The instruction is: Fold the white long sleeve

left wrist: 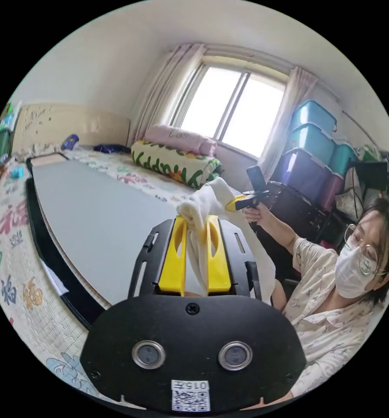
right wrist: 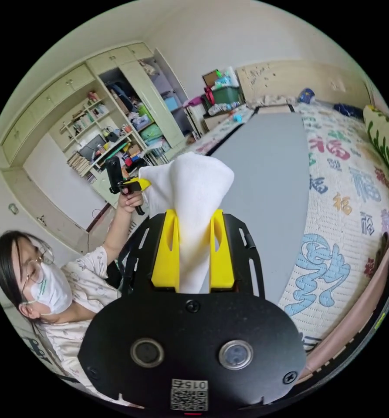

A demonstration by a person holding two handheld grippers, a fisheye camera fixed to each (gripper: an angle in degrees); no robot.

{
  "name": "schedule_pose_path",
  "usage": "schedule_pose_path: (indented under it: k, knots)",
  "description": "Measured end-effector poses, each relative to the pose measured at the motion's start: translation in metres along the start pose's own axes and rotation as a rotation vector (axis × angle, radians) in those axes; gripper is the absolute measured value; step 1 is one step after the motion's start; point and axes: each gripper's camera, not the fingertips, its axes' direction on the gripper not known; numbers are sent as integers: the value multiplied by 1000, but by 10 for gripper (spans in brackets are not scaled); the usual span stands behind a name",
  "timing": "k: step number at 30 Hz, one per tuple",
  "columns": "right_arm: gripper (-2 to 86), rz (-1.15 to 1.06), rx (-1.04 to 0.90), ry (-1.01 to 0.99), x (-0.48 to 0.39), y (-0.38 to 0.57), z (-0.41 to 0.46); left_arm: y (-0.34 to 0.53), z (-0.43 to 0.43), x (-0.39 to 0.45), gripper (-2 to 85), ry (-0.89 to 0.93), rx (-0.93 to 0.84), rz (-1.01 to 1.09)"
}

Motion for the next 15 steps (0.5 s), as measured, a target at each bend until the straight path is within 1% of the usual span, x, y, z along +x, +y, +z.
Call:
schedule_pose_path:
  k: [2, 3, 5, 6, 8, 9, 11, 12, 14, 15]
  knots:
    - [108, -101, 94, -32, -62, 6, -41, -56, -68, 105, 70, -54, 117, 137]
    - [108, -132, 114, -37, -79, 7, -49, -67, -86, 132, 69, -62, 145, 166]
    - [108, -270, 172, -34, -155, 12, -72, -102, -165, 233, 67, -86, 238, 253]
    - [109, -304, 182, -33, -174, 12, -74, -109, -185, 258, 67, -96, 256, 268]
    - [110, -424, 212, -49, -248, 11, -77, -126, -271, 363, 66, -176, 324, 334]
    - [111, -453, 215, -62, -266, 9, -76, -127, -293, 390, 66, -208, 341, 348]
    - [112, -555, 221, -137, -332, 0, -62, -125, -379, 504, 65, -374, 391, 410]
    - [112, -579, 219, -161, -348, -3, -56, -123, -398, 534, 66, -433, 397, 426]
    - [112, -678, 188, -272, -415, -16, -24, -109, -467, 648, 65, -667, 396, 458]
    - [112, -703, 176, -302, -431, -19, -14, -104, -483, 674, 66, -716, 393, 455]
